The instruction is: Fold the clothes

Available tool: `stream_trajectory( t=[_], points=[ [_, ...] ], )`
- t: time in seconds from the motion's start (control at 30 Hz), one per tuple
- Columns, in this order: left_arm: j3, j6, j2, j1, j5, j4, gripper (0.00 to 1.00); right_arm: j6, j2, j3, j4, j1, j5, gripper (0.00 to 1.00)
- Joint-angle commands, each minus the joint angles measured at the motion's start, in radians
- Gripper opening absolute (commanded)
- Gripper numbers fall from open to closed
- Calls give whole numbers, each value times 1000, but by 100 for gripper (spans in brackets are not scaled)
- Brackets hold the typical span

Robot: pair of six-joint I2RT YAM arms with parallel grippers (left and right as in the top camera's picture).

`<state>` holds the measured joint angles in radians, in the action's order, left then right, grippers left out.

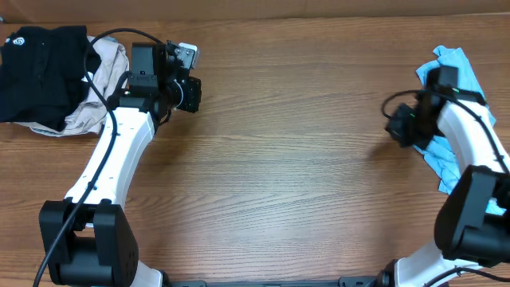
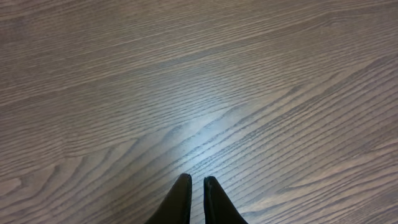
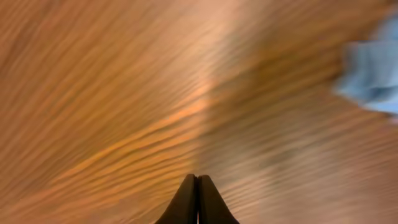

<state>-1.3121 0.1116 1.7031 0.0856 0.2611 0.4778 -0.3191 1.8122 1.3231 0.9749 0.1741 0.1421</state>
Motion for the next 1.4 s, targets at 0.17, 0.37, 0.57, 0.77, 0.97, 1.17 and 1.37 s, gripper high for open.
stream_trajectory(
  t=[0.17,0.37,0.57,0.77,0.97,1.17,1.37],
  points=[
    [-26,-7,4,-5,18,-11,10,33,-5,92,33,-306,138,4],
    [-26,-19,2,-42,17,-4,13,-68,-5,94,-8,-467,21,4],
    [-26,-18,2,-43,16,7,55,-174,-5,94,3,-346,-198,60],
    [-26,-18,3,-42,17,38,80,-171,-3,91,-24,-41,-212,75],
    [-26,-18,3,-40,17,45,83,-47,17,74,-97,141,-231,80],
    [-26,-19,3,-39,20,46,84,40,84,69,-142,234,-263,82],
    [-26,-54,3,-39,20,49,83,39,206,69,-150,304,-280,73]
  ],
)
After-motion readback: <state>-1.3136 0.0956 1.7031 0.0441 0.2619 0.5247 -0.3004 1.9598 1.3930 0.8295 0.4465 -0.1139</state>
